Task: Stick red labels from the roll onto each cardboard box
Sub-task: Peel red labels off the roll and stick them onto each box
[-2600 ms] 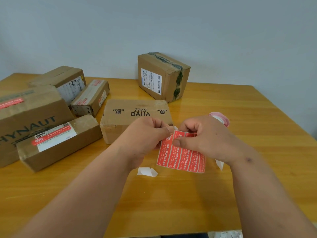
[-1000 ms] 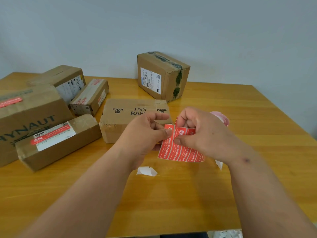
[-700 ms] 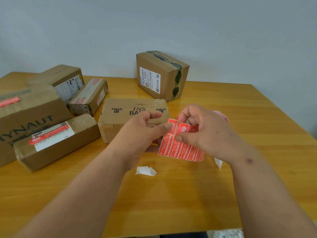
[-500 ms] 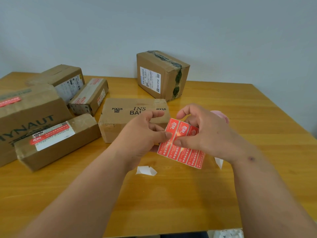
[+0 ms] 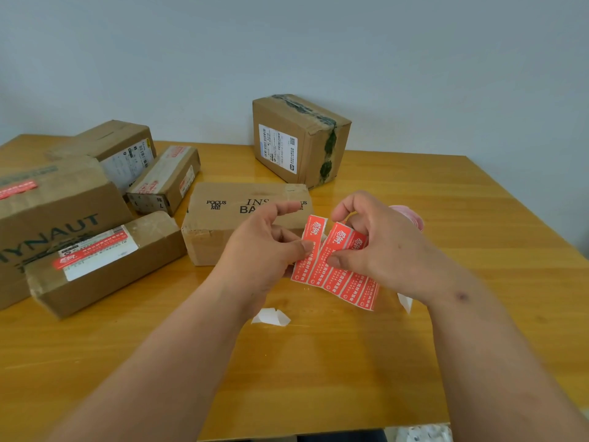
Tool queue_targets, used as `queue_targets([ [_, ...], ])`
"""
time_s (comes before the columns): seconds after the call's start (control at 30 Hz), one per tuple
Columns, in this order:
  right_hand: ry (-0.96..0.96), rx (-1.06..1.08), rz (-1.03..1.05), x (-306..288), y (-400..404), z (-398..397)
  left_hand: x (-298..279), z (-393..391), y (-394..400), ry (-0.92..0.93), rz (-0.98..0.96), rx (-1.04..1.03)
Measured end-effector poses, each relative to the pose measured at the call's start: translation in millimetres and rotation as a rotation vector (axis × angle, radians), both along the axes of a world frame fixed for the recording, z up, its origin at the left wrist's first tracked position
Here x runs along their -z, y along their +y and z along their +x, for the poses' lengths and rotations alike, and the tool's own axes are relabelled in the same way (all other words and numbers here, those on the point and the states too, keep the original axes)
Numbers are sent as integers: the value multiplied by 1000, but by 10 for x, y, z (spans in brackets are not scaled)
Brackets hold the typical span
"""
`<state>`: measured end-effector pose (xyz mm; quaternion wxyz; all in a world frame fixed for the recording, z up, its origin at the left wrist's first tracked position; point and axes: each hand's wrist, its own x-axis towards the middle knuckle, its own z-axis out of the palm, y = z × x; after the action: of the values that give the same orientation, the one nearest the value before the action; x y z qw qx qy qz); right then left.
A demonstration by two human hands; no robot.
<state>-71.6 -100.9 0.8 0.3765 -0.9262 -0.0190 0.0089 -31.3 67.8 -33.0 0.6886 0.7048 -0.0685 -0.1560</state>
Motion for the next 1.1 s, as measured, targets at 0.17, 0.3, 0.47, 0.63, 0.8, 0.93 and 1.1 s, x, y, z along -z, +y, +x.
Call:
queue_targets([
  [0.17,-20,12,0,-19,-7,-17,21,22,10,36,-42,-47],
  [0.3,-32,14,-31,-30,-3,-19,12,24,4,30,-2,-49],
  [0.47,-35,8,-13,-58,-19,-22,-14,5,41,-17,80,-4],
  [0.63,-25,4,-10,-74,-9,-25,-26,17,16,-44,74,-72],
  [0.8,-32,18,9,-76,-13,-32,-8,-5,1,-66,63,-137],
  [0.93,-38,37,26,-86,-42,-50,-20,-14,-7,-48,-1,-192],
  [1.1,-32,56,61,-68,-88,-49,-47,-7,-20,-69,-4,-261],
])
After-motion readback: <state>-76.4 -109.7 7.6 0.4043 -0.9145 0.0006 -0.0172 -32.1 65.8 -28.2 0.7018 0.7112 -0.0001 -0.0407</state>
